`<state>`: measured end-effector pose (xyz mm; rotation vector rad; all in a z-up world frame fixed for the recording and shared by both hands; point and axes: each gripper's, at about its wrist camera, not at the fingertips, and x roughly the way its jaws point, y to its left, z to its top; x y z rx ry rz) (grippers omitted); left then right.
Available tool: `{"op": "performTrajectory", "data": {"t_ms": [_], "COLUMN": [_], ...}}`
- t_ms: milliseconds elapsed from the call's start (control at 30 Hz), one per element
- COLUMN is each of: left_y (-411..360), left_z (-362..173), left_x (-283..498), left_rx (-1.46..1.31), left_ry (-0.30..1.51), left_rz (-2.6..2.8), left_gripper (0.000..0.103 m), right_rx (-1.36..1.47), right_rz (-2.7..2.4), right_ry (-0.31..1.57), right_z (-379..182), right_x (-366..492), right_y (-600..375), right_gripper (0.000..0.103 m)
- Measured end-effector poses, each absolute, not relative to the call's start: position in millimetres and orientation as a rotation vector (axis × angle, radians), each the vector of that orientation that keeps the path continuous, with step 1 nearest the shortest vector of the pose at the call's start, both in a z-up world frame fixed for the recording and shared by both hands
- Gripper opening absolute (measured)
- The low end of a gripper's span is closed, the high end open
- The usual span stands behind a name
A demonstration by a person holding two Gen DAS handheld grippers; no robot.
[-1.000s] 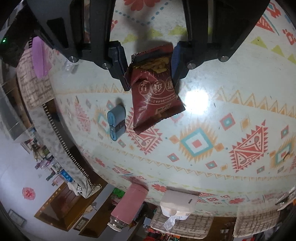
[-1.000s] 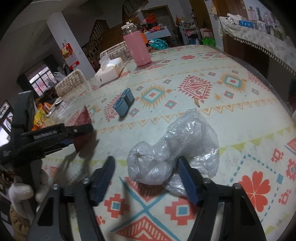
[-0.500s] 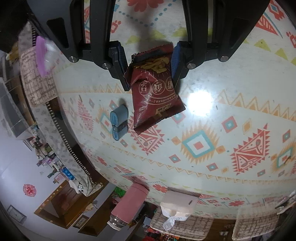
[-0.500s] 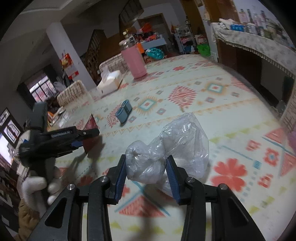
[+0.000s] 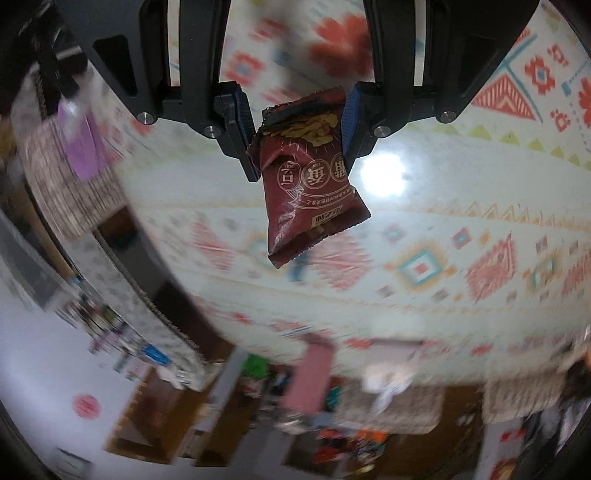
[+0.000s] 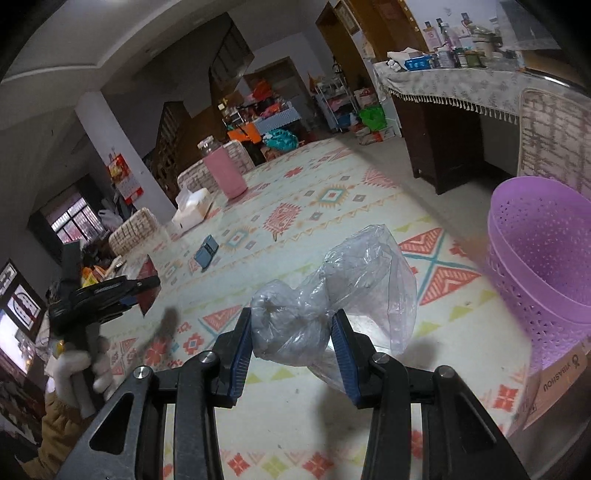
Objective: Collect trash
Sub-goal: 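Carry both bags over the purple wastebasket with both tools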
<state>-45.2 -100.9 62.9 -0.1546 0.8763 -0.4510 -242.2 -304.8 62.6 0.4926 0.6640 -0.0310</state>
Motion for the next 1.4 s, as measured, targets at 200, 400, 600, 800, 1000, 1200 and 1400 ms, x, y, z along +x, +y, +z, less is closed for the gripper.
{"op": "performTrajectory", "data": {"t_ms": [200,400,600,800,1000,1200,1400], "left_y": [-148.2,-189.8,-227.8,-252.1,-271.6,-286.9,-297.9], "left_z": [104.3,111.0,107.9,105.7,105.7,105.9,106.3], "left_x": [-104.4,-135.3,-152.3,-161.8,-171.1,-175.2,-174.7], "left_rx": [0.029,0.112,0.194,0.253,0.305,0.343,0.36], "left_ry": [0.75,0.735,0.724,0.702,0.668,0.646,0.642], "left_rz": [-0.483,-0.514,-0.522,-0.521,-0.524,-0.507,-0.521], "left_gripper": [0.039,0.039,0.039,0.039,0.039,0.039,0.039], "right_rx": [0.519,0.517,0.514,0.495,0.491,0.502,0.513], "right_rz": [-0.004,-0.006,-0.007,-0.033,-0.065,-0.088,-0.111], "right_ry": [0.625,0.604,0.605,0.581,0.559,0.55,0.543], "right_z": [64.5,69.1,70.5,77.5,82.7,82.7,83.7], "right_x": [-258.1,-275.4,-284.4,-299.3,-311.5,-318.1,-323.9], "right_y": [-316.0,-327.3,-335.5,-348.4,-365.8,-380.3,-392.0], "right_gripper": [0.045,0.045,0.046,0.046,0.047,0.047,0.047]}}
